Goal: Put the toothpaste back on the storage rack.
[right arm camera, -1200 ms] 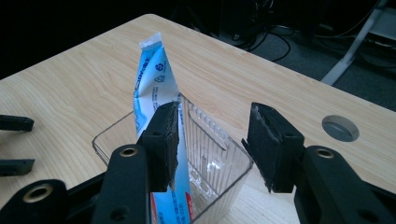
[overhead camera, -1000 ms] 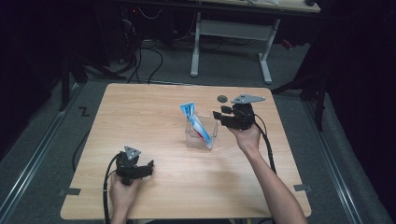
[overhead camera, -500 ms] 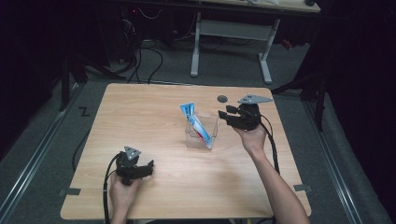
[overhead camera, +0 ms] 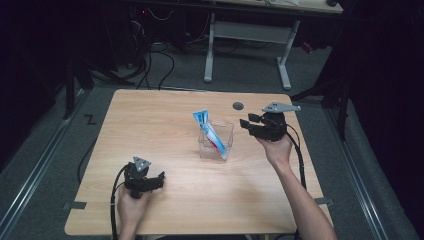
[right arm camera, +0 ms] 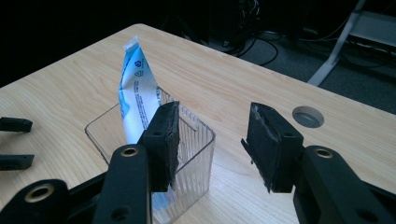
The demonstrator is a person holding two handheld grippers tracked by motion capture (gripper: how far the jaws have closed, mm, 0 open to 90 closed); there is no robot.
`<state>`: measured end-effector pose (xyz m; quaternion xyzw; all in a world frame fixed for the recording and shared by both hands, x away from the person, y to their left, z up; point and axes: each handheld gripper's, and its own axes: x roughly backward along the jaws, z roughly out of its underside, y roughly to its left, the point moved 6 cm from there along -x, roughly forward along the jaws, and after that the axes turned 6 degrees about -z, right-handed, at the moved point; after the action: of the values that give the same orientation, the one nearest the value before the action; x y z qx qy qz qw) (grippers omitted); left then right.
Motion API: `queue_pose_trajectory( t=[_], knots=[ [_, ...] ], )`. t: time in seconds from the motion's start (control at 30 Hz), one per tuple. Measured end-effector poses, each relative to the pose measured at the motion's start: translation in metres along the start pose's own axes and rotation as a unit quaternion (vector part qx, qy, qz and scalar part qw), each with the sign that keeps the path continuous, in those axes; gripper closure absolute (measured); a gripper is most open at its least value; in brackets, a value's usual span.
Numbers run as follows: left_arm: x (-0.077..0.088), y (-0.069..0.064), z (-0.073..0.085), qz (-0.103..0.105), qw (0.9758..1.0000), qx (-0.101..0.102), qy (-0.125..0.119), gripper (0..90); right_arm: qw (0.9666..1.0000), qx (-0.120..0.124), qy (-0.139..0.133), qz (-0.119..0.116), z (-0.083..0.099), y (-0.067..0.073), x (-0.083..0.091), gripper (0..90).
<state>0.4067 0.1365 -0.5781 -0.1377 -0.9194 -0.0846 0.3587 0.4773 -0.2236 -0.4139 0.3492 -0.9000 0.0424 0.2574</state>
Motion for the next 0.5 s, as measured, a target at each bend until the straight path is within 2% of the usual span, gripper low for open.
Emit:
queue_pose_trajectory(
  t=[0.5],
  knots=[
    [0.0000, 0.0000, 0.0000, 0.000, 1.0000, 0.000, 0.000, 15.9, 1.0000, -0.003, 0.004, 0.006, 0.0039, -0.0052, 0.0103, 53.7]
  ],
)
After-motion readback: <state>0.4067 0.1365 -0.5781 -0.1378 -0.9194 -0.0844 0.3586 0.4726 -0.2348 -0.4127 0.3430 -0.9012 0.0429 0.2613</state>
